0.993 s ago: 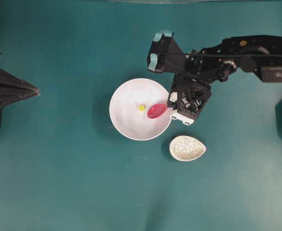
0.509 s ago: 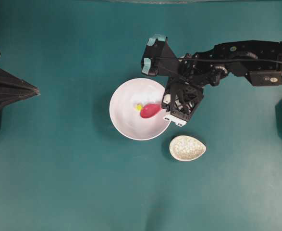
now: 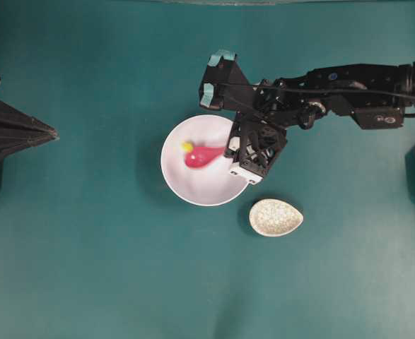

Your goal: Scoop the yellow hexagonal prism block from the bowl with a spoon using the right arm.

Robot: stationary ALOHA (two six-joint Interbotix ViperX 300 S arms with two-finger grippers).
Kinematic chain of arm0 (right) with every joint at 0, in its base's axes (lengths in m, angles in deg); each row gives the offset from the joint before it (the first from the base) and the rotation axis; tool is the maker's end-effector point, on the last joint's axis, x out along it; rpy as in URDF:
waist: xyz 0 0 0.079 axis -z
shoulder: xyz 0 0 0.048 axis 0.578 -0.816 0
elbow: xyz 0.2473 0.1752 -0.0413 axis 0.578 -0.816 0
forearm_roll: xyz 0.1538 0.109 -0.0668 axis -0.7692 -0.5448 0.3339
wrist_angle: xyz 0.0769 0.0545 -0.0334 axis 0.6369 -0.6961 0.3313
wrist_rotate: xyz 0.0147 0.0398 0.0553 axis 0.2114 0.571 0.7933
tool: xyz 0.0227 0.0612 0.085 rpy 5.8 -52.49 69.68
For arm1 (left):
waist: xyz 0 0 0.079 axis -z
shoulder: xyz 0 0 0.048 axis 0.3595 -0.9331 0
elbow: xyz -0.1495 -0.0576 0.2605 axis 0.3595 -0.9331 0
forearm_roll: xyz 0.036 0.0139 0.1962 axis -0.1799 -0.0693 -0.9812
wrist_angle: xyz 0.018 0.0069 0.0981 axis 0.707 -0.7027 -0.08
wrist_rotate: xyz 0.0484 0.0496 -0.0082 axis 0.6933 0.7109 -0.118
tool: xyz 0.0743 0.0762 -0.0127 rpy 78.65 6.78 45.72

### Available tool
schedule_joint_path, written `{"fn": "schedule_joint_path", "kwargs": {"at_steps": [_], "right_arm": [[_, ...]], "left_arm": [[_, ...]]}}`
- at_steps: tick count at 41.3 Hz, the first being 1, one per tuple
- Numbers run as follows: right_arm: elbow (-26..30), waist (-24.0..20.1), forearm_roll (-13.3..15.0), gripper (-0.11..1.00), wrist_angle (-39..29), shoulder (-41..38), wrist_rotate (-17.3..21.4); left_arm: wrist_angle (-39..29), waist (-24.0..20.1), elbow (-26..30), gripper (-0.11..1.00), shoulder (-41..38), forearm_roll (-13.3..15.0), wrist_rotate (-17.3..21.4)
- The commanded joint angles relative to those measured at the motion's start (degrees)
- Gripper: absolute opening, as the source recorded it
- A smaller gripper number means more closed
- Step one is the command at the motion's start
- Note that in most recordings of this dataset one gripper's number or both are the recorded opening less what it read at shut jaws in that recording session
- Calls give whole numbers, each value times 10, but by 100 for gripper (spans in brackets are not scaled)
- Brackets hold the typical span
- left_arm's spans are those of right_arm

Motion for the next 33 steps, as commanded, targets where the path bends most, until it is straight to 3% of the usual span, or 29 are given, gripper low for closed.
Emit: {"fn": "schedule_joint_path", "kwargs": {"at_steps": [1, 8, 19, 33], "right_arm": [[2, -1, 1, 13, 22, 8, 1], [-4, -1, 1, 11, 46, 9, 1], [-2, -2, 2, 11, -1, 26, 4], [-9, -6, 2, 11, -45, 130, 4]], "left_arm": [[3, 1, 16, 6, -2, -2, -1], [3, 1, 16, 6, -2, -1, -1], [3, 1, 16, 6, -2, -2, -2], [3, 0, 16, 6, -2, -2, -2]]}}
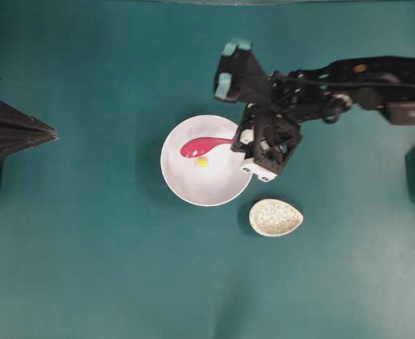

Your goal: Scoop the yellow hexagonal prism block from the bowl with a spoon using the right arm.

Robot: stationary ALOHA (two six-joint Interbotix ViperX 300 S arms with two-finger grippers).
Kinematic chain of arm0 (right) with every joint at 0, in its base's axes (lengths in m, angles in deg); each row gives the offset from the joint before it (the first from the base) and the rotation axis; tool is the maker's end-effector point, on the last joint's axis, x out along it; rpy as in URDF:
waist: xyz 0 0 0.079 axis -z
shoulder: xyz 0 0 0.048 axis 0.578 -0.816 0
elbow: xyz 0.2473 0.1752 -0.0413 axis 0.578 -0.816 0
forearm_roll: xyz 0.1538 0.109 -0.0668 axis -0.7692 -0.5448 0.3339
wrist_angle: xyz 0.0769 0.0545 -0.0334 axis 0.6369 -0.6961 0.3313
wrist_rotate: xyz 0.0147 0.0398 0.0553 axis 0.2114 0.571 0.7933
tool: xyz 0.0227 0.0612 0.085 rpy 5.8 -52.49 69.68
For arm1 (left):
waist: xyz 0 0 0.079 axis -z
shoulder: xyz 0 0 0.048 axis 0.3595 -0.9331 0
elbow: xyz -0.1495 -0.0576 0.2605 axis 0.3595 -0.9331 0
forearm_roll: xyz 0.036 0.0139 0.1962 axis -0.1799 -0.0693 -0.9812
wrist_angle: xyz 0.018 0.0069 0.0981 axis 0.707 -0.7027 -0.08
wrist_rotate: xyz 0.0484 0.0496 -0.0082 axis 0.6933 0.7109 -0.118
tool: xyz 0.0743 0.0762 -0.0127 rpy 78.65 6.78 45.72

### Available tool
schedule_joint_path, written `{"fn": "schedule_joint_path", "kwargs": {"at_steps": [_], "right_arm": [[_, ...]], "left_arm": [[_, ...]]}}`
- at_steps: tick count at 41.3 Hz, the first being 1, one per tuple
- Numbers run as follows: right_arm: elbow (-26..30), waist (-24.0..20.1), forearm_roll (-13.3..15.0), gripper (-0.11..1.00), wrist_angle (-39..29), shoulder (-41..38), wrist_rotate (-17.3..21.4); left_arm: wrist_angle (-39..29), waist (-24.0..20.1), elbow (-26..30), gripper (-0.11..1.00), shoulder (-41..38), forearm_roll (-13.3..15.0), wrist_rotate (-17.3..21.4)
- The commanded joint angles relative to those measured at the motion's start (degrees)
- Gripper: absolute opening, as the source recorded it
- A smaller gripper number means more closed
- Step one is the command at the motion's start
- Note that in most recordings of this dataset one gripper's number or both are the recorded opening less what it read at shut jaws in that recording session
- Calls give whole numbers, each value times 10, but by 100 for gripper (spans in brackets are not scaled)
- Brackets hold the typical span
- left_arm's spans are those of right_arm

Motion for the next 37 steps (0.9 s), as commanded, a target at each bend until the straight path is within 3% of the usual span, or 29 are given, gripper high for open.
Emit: {"fn": "schedule_joint_path", "kwargs": {"at_steps": [1, 18, 37], "right_arm": [[0, -4, 1, 11, -8, 49, -2], [-90, -72, 1, 11, 10, 164, 16], [-198, -155, 1, 11, 76, 192, 134]], "left_arm": [[2, 1, 16, 6, -3, -2, -1], [3, 0, 16, 6, -4, -2, -1], [5, 1, 15, 6, -5, -2, 0]]}}
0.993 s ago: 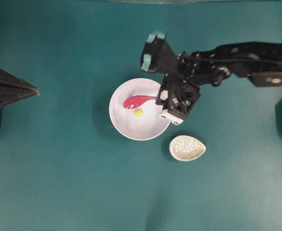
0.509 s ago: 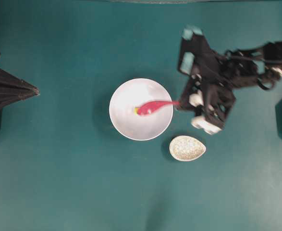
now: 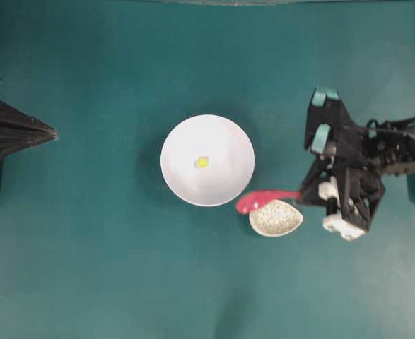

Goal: Scoop the yellow hexagonal prism block from the bowl with a spoon using the right arm.
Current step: 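Carry the empty spoon back and lower it onto the spoon rest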

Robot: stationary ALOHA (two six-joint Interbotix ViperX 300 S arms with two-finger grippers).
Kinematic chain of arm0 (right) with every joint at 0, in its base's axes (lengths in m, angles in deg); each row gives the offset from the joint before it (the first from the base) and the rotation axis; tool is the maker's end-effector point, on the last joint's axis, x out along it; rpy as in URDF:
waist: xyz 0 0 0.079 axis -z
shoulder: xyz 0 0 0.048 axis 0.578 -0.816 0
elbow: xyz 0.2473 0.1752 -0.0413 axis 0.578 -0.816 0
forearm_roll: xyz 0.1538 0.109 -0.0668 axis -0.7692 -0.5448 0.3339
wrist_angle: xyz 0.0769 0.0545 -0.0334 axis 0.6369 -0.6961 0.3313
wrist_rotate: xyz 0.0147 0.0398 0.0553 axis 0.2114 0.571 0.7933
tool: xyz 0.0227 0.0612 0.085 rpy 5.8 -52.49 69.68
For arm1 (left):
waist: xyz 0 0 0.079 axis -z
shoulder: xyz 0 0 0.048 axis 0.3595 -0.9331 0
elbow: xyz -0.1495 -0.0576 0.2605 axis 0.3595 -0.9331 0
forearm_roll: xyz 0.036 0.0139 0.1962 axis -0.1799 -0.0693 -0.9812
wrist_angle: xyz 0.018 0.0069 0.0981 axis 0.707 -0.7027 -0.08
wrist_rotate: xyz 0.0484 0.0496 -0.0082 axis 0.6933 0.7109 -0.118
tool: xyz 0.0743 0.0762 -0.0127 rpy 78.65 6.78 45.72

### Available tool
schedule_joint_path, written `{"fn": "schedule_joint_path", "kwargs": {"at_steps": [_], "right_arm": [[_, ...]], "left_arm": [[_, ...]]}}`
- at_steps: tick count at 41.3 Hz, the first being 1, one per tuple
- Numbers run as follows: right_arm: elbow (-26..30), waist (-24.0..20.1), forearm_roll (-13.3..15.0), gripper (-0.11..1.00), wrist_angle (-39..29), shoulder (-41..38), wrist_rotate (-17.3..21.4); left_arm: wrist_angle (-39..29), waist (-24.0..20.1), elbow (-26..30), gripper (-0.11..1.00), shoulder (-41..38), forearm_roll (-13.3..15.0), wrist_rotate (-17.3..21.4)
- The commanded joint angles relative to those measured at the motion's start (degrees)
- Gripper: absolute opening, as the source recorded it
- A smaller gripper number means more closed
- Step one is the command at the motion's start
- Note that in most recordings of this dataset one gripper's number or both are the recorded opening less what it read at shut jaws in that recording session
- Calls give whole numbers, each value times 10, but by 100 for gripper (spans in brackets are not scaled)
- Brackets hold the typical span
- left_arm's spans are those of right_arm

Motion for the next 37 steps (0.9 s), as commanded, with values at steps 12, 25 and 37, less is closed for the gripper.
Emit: {"fn": "schedule_joint_path", "kwargs": {"at_steps": [12, 25, 37], "right_arm": [[-76, -46, 0, 11, 82, -7, 83], [-93, -53, -2, 11, 117, -63, 105], [-88, -53, -3, 14, 108, -69, 111]], "left_arm": [[5, 1, 15, 6, -7, -1, 0], [6, 1, 14, 6, -8, -1, -1], [5, 1, 14, 6, -7, -1, -1]]}}
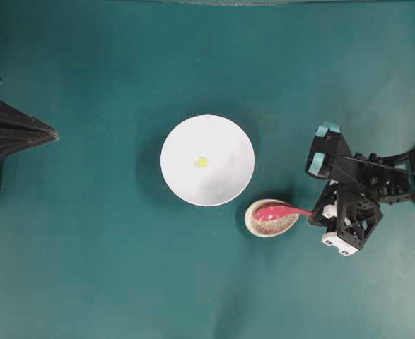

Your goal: Scoop the yellow hexagonal prism block from the bowl with a spoon using the right arm.

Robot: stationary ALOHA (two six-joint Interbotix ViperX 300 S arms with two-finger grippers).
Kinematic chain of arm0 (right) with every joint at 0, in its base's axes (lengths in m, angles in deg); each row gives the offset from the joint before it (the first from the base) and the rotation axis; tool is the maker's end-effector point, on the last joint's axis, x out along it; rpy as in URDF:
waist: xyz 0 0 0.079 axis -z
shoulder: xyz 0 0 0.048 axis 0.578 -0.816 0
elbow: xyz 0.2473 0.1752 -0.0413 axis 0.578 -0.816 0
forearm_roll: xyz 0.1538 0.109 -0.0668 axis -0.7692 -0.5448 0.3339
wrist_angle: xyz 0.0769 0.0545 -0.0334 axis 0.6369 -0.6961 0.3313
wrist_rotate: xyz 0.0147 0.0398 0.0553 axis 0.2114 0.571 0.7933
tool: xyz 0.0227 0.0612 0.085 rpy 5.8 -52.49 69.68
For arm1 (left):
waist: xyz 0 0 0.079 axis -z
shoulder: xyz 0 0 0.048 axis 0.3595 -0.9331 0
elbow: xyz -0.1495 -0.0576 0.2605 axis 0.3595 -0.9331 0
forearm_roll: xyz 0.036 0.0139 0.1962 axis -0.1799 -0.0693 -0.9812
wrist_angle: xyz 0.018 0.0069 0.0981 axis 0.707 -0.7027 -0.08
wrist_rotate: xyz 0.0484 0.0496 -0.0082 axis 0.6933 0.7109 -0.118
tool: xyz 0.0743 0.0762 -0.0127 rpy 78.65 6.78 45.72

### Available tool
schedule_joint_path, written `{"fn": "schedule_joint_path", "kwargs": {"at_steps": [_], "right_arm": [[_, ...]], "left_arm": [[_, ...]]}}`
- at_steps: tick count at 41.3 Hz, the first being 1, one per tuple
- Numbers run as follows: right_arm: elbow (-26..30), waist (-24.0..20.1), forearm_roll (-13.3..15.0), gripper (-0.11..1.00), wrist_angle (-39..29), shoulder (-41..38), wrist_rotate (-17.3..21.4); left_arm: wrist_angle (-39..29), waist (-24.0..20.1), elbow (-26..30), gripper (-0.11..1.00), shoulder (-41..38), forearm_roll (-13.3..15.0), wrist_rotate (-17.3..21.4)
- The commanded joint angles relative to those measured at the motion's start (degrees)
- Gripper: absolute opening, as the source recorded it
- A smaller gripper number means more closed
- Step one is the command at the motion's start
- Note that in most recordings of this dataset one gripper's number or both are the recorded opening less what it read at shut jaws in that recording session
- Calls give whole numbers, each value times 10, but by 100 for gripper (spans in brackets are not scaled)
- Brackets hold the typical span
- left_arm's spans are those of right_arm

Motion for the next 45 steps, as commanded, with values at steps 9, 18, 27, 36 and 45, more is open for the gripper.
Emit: {"fn": "schedule_joint_path", "kwargs": {"at_steps": [9, 18, 27, 36, 45], "right_arm": [[16, -4, -2, 29, -24, 21, 1], [16, -4, 4, 40, -37, 54, -1], [11, -5, 68, 40, -33, 83, -4], [9, -5, 193, 40, -2, 83, -4], [-8, -5, 278, 40, 80, 77, -3]], "left_arm": [[5, 1, 15, 6, -5, -2, -1], [6, 2, 15, 6, -6, -1, -2], [6, 2, 15, 6, -5, -1, -2], [3, 2, 14, 6, -6, -1, -2], [2, 1, 13, 6, -5, -2, -2]]}}
